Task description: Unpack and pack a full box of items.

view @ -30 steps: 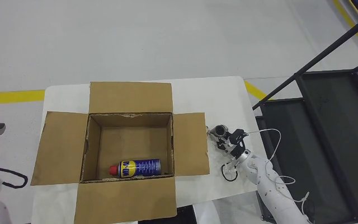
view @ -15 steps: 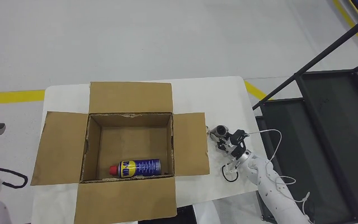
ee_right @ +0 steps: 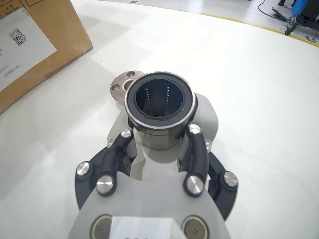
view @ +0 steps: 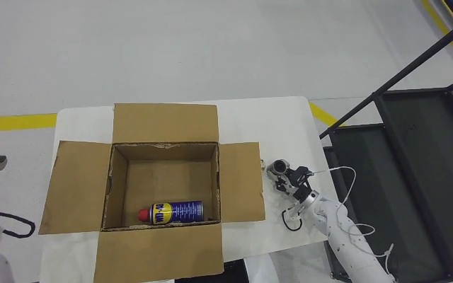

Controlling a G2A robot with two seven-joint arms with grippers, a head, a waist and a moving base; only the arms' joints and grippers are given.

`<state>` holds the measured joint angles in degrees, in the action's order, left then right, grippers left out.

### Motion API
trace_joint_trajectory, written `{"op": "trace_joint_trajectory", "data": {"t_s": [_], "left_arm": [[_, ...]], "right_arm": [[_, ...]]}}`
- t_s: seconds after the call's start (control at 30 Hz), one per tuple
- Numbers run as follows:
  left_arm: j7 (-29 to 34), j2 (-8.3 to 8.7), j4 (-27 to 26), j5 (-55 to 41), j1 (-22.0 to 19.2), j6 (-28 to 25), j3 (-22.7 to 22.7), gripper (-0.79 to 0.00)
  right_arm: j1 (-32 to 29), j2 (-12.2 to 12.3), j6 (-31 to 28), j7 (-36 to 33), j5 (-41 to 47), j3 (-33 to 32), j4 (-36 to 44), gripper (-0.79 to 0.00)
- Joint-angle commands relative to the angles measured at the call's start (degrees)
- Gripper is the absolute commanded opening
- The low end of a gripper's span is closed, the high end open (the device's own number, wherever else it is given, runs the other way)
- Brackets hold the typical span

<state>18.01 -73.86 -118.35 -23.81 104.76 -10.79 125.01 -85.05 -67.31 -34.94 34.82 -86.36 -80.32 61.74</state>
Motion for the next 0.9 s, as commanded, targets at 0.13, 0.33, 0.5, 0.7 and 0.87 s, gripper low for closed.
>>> {"op": "trace_joint_trajectory", "data": {"t_s": [0.13, 0.33, 0.5, 0.7, 0.87], "left_arm": [[0.00, 0.00, 0.00, 0.00, 0.00, 0.00, 0.00, 0.000], [0.00, 0.00, 0.00, 0.00, 0.00, 0.00, 0.00, 0.000], [0.00, 0.00, 0.00, 0.00, 0.00, 0.00, 0.00, 0.000], [0.00, 0.00, 0.00, 0.00, 0.00, 0.00, 0.00, 0.000], [0.00, 0.00, 0.00, 0.00, 0.00, 0.00, 0.00, 0.000]], "right_arm": [[0.02, 0.07, 0.55, 0.07, 0.00, 0.64, -0.01, -0.209], [0.15, 0.17, 0.77, 0.10, 0.46, 1.05, 0.10, -0.092], [0.47, 0.19, 0.84, 0.02, 1.33, 1.40, 0.03, -0.108], [0.68, 0.23, 1.34, -0.04, 1.99, 1.76, -0.12, -0.240], [0.68, 0.36, 1.45, 0.17, 2.04, 1.89, -0.11, -0.413]]}}
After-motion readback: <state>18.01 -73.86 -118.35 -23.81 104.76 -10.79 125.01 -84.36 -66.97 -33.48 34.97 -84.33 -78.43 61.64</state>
